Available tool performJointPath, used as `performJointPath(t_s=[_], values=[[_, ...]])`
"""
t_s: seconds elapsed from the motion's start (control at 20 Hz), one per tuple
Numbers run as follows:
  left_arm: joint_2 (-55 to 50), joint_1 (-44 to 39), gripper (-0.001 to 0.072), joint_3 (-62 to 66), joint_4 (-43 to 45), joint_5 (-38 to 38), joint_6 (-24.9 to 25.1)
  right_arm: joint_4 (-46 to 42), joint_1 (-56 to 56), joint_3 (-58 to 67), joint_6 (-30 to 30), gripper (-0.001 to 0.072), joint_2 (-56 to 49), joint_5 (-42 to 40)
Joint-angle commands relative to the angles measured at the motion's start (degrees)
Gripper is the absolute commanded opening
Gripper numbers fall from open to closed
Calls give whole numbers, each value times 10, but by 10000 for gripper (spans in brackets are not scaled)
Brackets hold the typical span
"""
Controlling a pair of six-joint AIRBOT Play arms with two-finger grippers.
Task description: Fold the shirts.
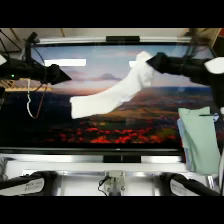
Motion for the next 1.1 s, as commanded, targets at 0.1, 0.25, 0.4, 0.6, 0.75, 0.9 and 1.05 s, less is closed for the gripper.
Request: performJointPath(t_s=[0.1, 0.25, 0.4, 0.6, 0.75, 0.9, 1.05], values=[[-21, -26, 31, 0, 7, 14, 0, -7, -84, 0, 12, 73, 70, 49], [-17, -7, 31, 1, 6, 19, -1, -10, -30, 0, 7, 73, 45, 34], [-7, 19, 31, 1, 6, 17, -1, -10, 53, 0, 5, 73, -14, -24], [17, 43, 31, 1, 6, 6, 0, -9, 169, 0, -3, 73, -124, -128], [31, 50, 31, 0, 6, -17, 0, 8, 233, 0, -3, 73, -205, -169], [40, 50, 31, 0, 6, -19, 0, 49, 263, 0, 0, 233, -270, -187], [43, 50, 31, 0, 6, -28, 0, 66, 243, 0, -1, 540, -273, -161]])
